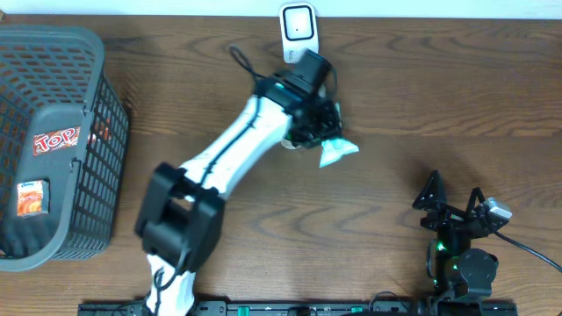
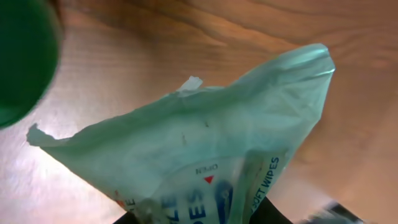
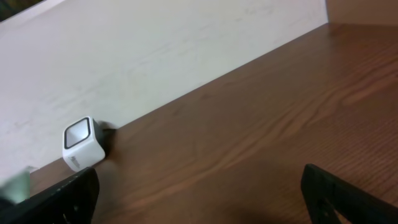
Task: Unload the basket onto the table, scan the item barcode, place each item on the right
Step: 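Place the wipes pack right of the bottle and withdraw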
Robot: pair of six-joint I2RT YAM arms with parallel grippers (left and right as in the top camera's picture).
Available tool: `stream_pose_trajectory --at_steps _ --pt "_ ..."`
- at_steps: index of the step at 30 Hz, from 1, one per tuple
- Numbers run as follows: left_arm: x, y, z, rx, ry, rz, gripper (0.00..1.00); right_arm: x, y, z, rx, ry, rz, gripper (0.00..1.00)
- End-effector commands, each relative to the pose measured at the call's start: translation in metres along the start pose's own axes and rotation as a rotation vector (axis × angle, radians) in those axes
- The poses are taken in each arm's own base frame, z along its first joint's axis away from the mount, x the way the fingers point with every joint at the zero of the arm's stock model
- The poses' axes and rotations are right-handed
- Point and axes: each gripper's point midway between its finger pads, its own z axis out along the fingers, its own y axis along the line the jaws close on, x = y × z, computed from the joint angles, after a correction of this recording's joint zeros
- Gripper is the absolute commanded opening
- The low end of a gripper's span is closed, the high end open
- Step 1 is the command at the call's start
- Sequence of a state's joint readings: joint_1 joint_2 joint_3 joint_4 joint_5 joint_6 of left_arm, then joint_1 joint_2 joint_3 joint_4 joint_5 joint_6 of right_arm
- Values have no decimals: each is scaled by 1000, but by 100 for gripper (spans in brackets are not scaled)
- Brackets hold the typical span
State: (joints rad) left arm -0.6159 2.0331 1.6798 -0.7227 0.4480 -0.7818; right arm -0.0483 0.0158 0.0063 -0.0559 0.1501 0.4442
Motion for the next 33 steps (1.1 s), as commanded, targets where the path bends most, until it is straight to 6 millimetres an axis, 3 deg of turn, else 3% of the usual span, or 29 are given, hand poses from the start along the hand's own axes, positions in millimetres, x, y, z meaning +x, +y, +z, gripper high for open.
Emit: stream_pose_trajectory --at_steps 1,5,9,10,11,12,14,15,19,23,25,28,31,33 --pt "5 11 37 -115 -38 58 27 2 2 0 -7 5 6 99" --pt "23 16 76 -171 -13 110 27 1 2 0 -7 5 7 99" --pt "24 25 87 -248 -52 175 39 2 2 0 -7 5 6 99" --pt "22 23 85 -246 -60 197 49 2 2 0 -7 5 6 99" --pt "16 15 76 -229 -73 255 76 2 2 0 -7 5 6 99" --pt "12 7 67 -214 -86 291 90 2 2 0 -7 5 6 99" --pt "2 -8 44 -186 -118 359 98 2 2 0 -7 5 6 99" --pt "-8 -27 12 -152 -162 410 100 2 2 0 -7 5 6 99" --pt "-25 -67 -85 -57 -305 487 98 1 2 0 -7 5 6 99" --pt "-32 -89 -195 27 -515 606 98 2 2 0 -7 5 6 99" --pt "-36 -82 -247 25 -632 582 98 1 2 0 -7 5 6 99" --pt "-41 -51 -323 -33 -811 500 98 2 2 0 -7 5 6 99" --pt "-39 -9 -380 -119 -935 398 98 1 2 0 -7 5 6 99" --pt "-35 18 -407 -159 -983 325 98 2 2 0 -7 5 6 99"
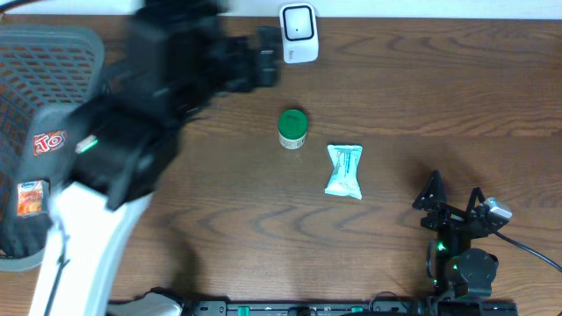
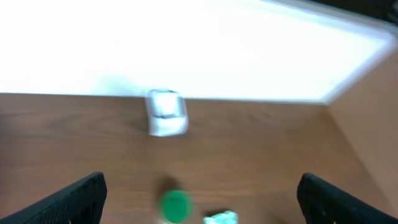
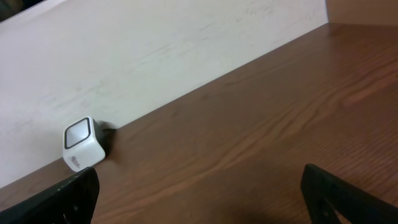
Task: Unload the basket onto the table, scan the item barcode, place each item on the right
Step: 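Place the wipes pack right of the bottle and withdraw, then reach the left gripper into the basket toward the orange Kleenex pack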
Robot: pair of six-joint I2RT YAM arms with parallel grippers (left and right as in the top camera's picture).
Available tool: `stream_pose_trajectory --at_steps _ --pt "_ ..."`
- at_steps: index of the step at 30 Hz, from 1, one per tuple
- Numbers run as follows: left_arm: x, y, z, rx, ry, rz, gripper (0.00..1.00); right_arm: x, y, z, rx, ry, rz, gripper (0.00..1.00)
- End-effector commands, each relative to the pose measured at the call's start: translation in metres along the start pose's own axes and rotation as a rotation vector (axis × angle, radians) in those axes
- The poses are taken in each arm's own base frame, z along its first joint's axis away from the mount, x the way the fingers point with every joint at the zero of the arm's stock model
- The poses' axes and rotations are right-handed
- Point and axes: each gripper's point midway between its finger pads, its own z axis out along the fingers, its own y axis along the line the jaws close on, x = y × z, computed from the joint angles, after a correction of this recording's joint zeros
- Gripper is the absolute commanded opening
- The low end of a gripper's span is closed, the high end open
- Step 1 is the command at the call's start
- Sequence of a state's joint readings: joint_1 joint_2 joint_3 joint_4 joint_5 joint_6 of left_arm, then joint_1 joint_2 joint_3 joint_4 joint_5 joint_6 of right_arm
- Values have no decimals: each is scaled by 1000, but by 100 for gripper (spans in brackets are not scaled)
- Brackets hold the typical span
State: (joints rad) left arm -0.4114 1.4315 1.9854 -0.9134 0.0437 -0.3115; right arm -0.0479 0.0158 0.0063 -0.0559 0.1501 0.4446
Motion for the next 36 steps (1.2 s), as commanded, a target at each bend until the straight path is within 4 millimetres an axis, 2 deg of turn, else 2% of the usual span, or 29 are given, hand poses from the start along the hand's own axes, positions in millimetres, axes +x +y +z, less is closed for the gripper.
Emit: stream_pose_trajectory --at_steps 1,5,8,11,17,18,20,26,33,36 --pt "-8 64 -22 -211 -39 -63 98 1 2 0 -7 5 6 99" --pt "1 97 -39 -308 -11 -135 98 1 2 0 -7 5 6 99" --pt "6 130 -49 -444 -1 -166 98 1 2 0 -7 5 6 99" --pt "8 170 -64 -607 -48 -326 98 1 2 0 -7 5 6 99" --pt "11 238 -103 -808 -175 -654 98 1 2 0 -7 5 6 99" --pt "20 257 -116 -874 -209 -779 98 1 2 0 -7 4 6 99" --pt "32 279 -127 -946 -229 -880 98 1 2 0 -7 5 6 99" --pt "72 334 -144 -1142 -119 -988 98 1 2 0 -7 5 6 99" --pt "119 396 -147 -1301 54 -1096 98 1 2 0 -7 5 6 99" --pt "144 416 -143 -1337 136 -1154 98 1 2 0 -7 5 6 99"
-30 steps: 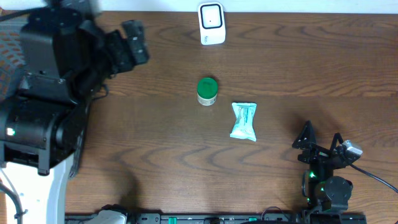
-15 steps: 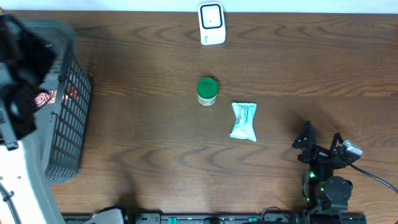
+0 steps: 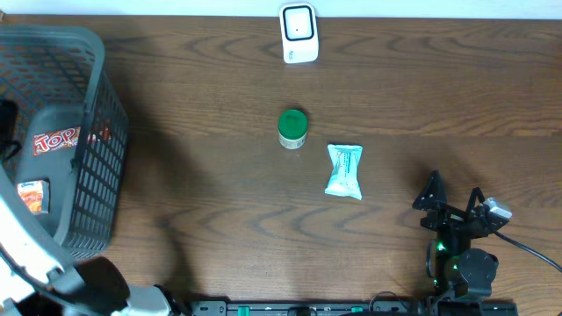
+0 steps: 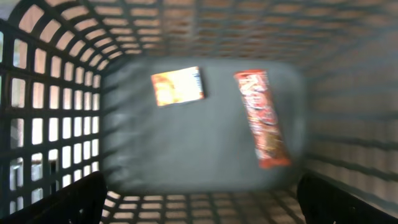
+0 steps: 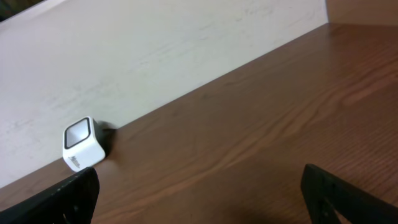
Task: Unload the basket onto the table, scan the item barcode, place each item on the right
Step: 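Reach the left gripper into the basket toward the orange Kleenex pack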
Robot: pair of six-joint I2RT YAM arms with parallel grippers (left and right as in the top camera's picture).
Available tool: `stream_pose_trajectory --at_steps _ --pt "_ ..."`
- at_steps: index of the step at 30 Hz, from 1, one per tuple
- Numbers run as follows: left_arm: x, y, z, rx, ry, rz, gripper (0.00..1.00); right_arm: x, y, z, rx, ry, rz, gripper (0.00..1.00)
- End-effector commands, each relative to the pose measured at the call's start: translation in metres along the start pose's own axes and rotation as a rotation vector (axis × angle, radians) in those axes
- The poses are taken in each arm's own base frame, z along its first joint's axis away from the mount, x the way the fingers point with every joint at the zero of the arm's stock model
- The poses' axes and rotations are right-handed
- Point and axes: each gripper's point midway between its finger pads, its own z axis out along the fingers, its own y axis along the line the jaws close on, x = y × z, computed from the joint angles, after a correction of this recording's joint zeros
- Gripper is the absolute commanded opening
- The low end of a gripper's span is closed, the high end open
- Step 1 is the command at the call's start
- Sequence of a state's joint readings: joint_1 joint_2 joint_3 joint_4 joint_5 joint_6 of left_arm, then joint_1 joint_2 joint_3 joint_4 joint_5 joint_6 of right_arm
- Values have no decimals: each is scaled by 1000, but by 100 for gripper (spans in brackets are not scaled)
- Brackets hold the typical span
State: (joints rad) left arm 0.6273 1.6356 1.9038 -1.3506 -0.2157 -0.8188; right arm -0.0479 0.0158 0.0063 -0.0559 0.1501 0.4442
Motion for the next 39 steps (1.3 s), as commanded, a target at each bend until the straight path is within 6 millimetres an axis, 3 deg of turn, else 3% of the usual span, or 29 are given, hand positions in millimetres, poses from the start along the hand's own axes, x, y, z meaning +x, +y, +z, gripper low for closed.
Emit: stream_pose_trajectory --at_steps 1,8,17,27,39 --pt "4 17 38 -111 77 -15 98 1 2 0 -7 5 6 99" --pt "25 42 98 -283 205 -305 98 1 2 0 -7 5 6 99" --pt "40 49 147 -389 254 -283 98 1 2 0 -7 5 6 99" --pt "15 65 158 -484 99 -217 98 1 2 0 -7 5 6 99" --pt "22 67 180 -471 84 -222 98 1 2 0 -7 5 6 99"
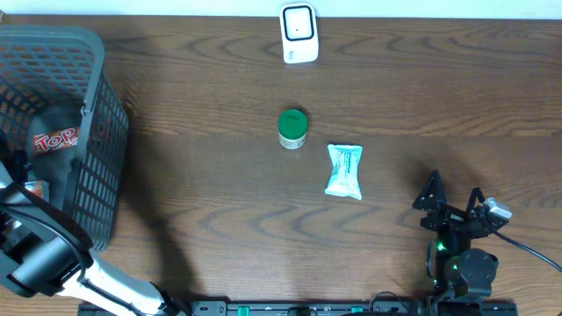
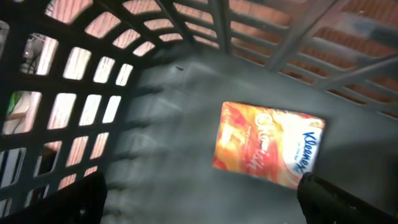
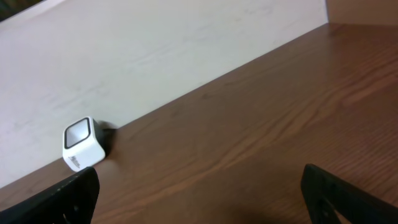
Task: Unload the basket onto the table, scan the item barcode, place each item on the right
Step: 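Reach the left gripper into the basket toward the orange Kleenex pack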
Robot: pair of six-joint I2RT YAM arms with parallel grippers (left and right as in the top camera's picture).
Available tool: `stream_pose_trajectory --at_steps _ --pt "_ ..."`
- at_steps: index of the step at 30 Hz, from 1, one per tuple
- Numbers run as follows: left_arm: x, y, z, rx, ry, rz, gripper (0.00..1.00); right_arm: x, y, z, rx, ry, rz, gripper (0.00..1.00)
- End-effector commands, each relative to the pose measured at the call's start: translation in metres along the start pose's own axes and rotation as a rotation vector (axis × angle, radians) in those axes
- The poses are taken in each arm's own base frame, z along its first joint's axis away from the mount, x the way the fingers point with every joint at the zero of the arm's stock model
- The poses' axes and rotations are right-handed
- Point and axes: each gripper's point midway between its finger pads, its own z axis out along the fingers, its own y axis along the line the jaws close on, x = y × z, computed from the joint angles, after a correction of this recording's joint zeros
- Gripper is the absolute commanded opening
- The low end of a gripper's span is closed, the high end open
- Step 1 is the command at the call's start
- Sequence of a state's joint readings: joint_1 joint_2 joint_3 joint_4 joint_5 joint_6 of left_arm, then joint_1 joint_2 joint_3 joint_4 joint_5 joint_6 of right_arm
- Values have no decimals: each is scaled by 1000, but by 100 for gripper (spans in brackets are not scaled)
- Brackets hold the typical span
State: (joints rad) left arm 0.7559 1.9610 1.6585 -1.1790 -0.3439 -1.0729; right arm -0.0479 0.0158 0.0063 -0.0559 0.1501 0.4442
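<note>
My left gripper (image 2: 202,211) is open and low inside the grey mesh basket (image 1: 97,132), with its fingertips (image 2: 74,199) at the bottom corners of the left wrist view. Just ahead of it, an orange Kleenex tissue packet (image 2: 267,144) lies flat on the basket floor. A red "Top" bar (image 1: 54,139) also lies in the basket. The white barcode scanner (image 1: 299,33) stands at the table's far edge. My right gripper (image 1: 457,211) rests open at the front right, holding nothing.
A green-lidded can (image 1: 292,128) and a pale blue wipes packet (image 1: 343,170) sit on the table in front of the scanner (image 3: 84,144). The basket's mesh walls (image 2: 93,81) rise close around my left gripper.
My left gripper was high above the basket with its whole floor in view. Now it is low inside, close to the orange tissue packet. The right arm has not moved.
My left gripper was at the wipes packet beside the green can, in front of the scanner. Then the packet lay on the table and the gripper was open, away to the left. Then it looked down into the basket, and now it is close over the tissue packet.
</note>
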Motion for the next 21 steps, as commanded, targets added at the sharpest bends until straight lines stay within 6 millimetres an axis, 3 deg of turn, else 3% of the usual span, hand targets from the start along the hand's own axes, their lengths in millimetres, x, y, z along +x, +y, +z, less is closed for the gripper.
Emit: stream_pose_trajectory --at_steps 1,9,21 --pt "3 4 13 -32 -16 12 98 1 2 0 -7 5 6 99" --pt "7 -6 32 5 -35 98 98 1 2 0 -7 5 6 99" --pt "13 -25 28 61 -63 139 98 1 2 0 -7 5 6 99"
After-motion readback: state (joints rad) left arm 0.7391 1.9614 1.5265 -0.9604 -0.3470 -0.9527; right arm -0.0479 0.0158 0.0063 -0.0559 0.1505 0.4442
